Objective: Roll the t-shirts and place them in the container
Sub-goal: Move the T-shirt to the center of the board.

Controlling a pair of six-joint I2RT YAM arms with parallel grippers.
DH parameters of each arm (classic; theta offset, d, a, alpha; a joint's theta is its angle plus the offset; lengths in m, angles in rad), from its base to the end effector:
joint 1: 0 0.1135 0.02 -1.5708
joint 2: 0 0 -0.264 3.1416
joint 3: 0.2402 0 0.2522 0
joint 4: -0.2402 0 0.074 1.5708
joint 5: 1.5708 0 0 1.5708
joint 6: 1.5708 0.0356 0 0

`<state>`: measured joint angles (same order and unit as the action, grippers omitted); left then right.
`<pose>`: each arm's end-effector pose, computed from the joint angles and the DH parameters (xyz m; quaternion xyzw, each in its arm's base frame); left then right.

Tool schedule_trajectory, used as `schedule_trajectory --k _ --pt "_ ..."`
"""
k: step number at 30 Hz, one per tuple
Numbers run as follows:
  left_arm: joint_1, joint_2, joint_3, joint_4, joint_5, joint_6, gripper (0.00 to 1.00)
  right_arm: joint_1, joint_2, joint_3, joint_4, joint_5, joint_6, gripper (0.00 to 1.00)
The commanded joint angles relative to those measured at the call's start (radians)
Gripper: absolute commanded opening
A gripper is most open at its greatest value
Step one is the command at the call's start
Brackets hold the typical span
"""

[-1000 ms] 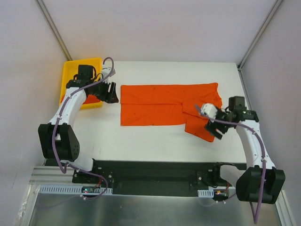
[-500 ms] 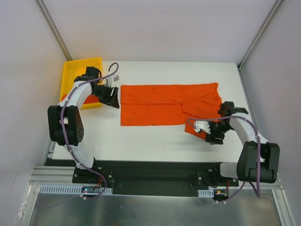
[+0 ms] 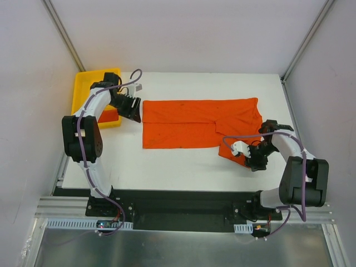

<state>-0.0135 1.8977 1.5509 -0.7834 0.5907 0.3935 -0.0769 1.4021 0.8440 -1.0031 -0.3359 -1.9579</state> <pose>0.3994 -0.0252 0.2430 0.2510 0.9015 -0.2395 0.2589 0.2165 -0.0049 0.1873 -0.7969 0.5804 0.0838 0.1447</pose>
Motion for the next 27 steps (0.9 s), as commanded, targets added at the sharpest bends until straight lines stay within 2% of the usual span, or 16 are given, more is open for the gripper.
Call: schedule_trajectory --k 1,9,12,15,16,18,24,27 --pt "-0.005 0.024 0.054 -0.051 -0.022 0.034 0.52 -0.011 0.028 -0.029 0.015 0.012 -0.4 0.54" --pt "-0.005 0.046 0.064 -0.079 -0.061 0.034 0.52 -0.02 0.008 -0.161 0.199 0.018 -0.441 0.47" --pt "-0.002 0.049 0.067 -0.119 -0.049 0.028 0.52 -0.03 0.012 -0.201 0.291 0.044 -0.444 0.38" --pt "0.001 0.043 0.048 -0.151 -0.014 -0.014 0.53 -0.04 0.014 -0.218 0.323 0.043 -0.437 0.17" --pt "0.0 0.04 0.026 -0.149 0.004 -0.057 0.53 -0.04 0.008 -0.221 0.339 0.04 -0.406 0.03" --pt "-0.005 0.035 0.002 -0.149 0.014 -0.117 0.54 -0.04 -0.002 -0.212 0.345 0.028 -0.362 0.01" --pt "-0.069 0.058 -0.066 -0.136 -0.052 -0.165 0.54 -0.038 -0.012 -0.154 0.281 0.005 -0.161 0.01" --pt "-0.115 0.086 -0.06 -0.137 -0.072 -0.154 0.5 -0.024 0.001 -0.143 0.29 0.04 -0.024 0.01"
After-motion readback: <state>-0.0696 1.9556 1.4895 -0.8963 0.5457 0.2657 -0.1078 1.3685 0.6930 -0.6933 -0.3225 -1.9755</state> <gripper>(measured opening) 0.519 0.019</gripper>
